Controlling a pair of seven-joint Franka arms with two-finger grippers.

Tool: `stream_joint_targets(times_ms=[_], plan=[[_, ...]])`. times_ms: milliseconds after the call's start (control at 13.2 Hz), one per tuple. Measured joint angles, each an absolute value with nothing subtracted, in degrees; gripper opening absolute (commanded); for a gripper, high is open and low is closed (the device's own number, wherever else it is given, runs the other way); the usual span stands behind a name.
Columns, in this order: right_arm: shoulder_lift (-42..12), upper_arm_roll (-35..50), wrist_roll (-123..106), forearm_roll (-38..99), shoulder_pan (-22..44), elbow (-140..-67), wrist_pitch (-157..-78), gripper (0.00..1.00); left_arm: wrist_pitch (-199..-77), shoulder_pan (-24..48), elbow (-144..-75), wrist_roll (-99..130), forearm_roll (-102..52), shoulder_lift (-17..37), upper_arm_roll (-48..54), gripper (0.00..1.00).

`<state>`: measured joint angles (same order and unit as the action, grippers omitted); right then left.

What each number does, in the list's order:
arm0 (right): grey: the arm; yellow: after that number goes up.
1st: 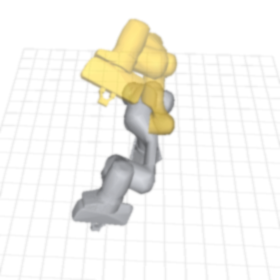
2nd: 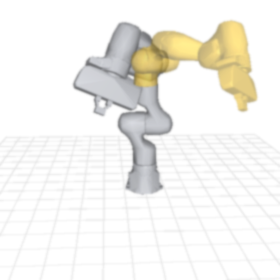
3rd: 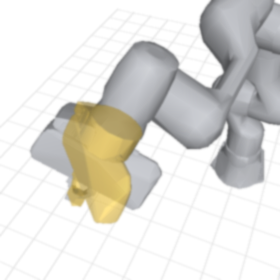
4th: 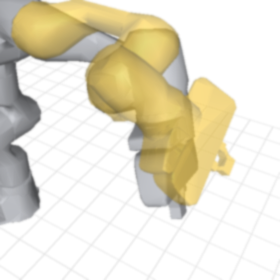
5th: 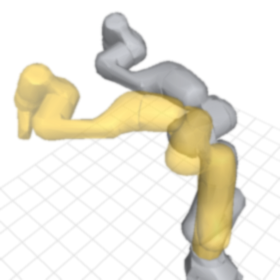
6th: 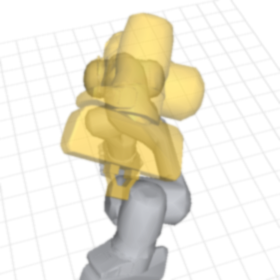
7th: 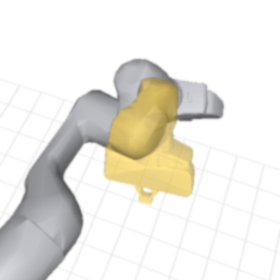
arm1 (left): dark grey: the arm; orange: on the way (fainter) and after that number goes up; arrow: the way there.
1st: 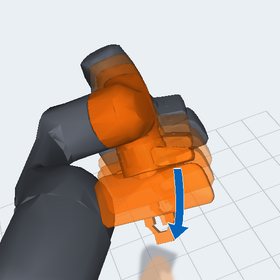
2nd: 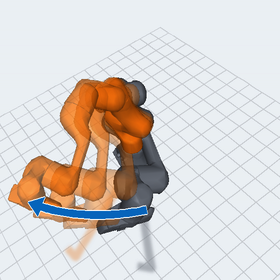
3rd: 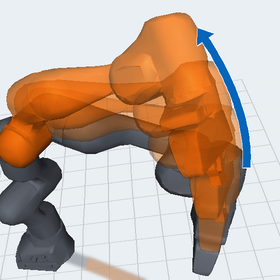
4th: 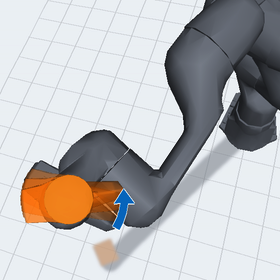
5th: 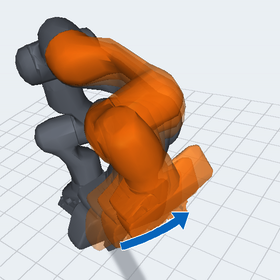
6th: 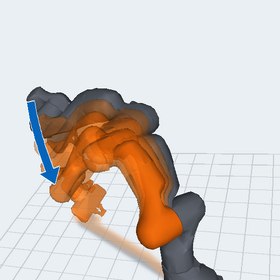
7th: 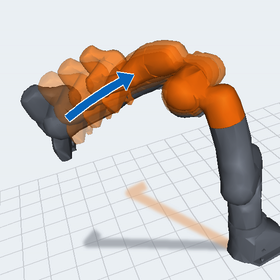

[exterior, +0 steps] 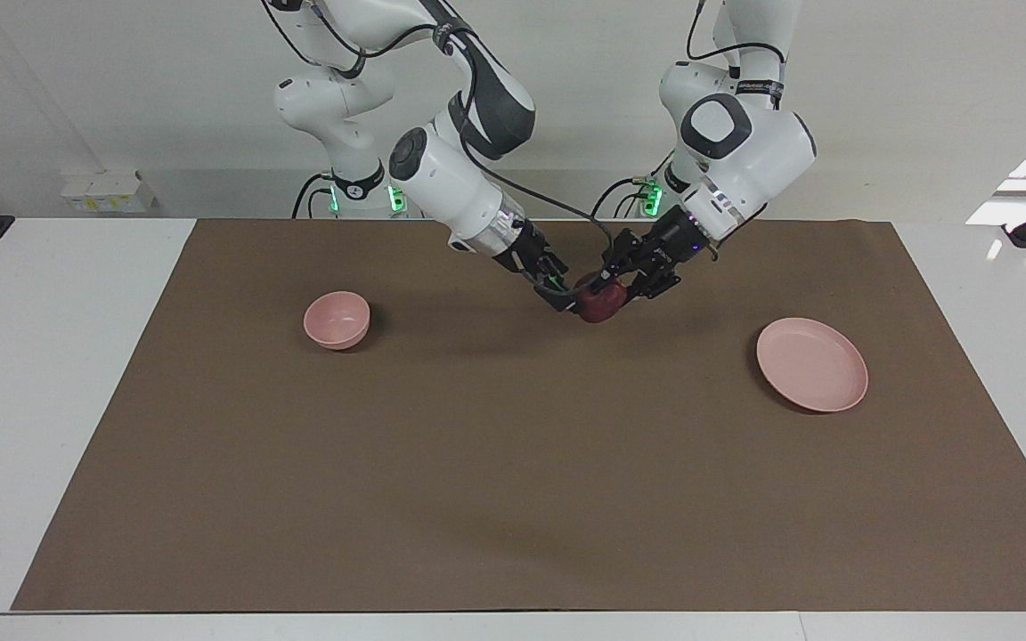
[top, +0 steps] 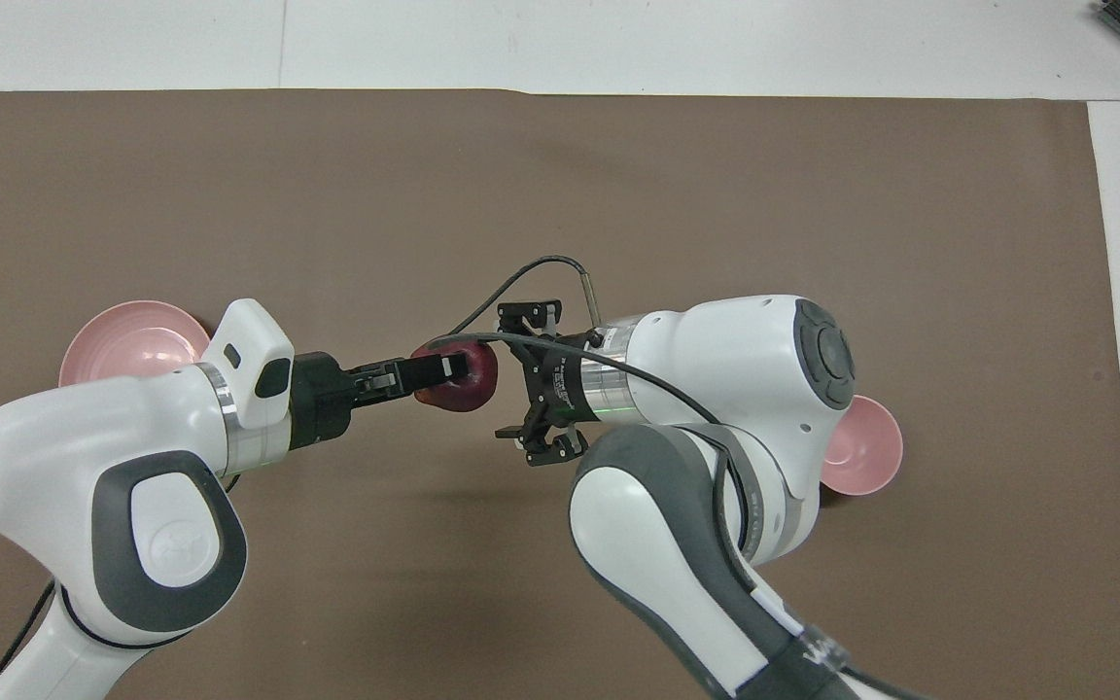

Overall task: Move apple from plate to bowl
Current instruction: 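Close the right gripper on the apple held by the left gripper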

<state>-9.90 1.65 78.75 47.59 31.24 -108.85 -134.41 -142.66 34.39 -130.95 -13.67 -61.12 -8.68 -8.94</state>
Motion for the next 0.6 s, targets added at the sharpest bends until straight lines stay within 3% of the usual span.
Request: stream_joint_targets(times_ms=[528, 604], plan=[[-10.7, 1.7, 81.4, 47.6, 32.7, -108.6, -138.2, 1.00, -142.8, 36.6, -130.9, -11.6, -61.4, -9.0, -8.9, 0.00], [-10.8, 1.7, 81.5, 47.6, 32.8, -108.6, -138.3, 0.88, -142.8, 36.7, -130.9, -11.6, -61.5, -9.0, -8.9, 0.00]])
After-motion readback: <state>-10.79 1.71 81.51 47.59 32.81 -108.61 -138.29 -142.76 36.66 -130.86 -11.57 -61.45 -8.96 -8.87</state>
